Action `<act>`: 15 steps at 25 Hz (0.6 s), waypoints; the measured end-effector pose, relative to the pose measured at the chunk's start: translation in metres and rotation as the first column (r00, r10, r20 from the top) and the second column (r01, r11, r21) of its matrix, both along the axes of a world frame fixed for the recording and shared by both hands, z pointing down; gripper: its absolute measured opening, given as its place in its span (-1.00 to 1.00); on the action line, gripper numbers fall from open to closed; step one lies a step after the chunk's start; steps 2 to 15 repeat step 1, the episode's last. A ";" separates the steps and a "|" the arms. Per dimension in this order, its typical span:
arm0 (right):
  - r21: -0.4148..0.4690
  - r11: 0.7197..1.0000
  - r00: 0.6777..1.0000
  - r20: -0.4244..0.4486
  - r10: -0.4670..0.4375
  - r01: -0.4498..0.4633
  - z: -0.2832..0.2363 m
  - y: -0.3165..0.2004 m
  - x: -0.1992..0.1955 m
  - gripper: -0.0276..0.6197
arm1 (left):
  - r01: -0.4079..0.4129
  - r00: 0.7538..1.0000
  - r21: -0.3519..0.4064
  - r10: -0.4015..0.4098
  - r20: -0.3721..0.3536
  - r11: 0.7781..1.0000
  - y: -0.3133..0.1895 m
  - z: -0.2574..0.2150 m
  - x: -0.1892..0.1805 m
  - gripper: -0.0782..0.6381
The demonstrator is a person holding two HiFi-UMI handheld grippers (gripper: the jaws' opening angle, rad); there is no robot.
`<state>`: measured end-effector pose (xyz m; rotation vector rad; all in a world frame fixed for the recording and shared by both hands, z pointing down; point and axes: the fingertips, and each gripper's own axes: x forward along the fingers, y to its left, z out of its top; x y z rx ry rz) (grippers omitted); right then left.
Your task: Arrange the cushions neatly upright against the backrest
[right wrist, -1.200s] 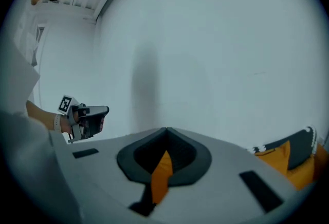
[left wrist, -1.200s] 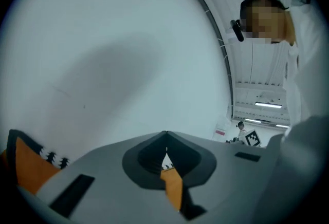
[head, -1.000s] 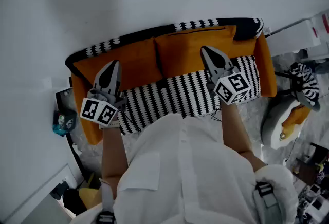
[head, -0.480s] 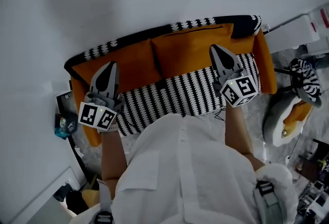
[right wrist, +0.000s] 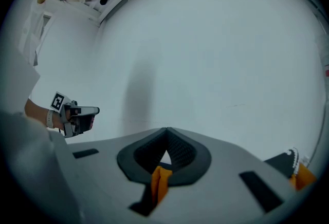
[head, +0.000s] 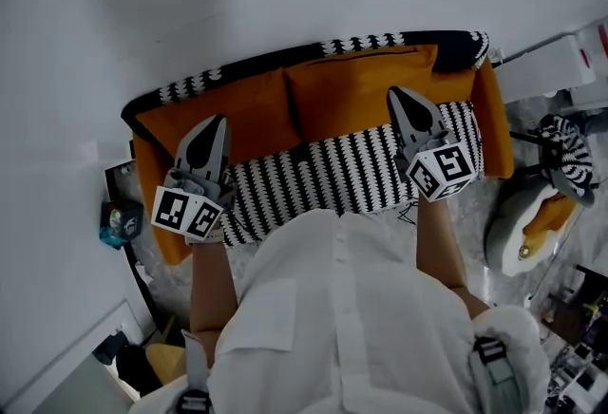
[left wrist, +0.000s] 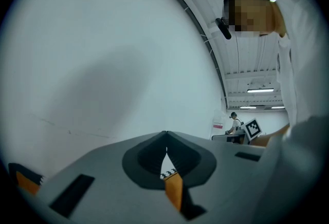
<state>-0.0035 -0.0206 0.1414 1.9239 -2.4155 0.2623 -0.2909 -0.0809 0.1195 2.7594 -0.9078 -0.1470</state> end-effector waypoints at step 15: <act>-0.002 1.000 1.000 -0.001 0.000 0.000 0.001 0.001 0.000 -0.90 | -0.003 1.000 -0.003 0.003 0.000 1.000 0.001 0.001 0.001 -0.74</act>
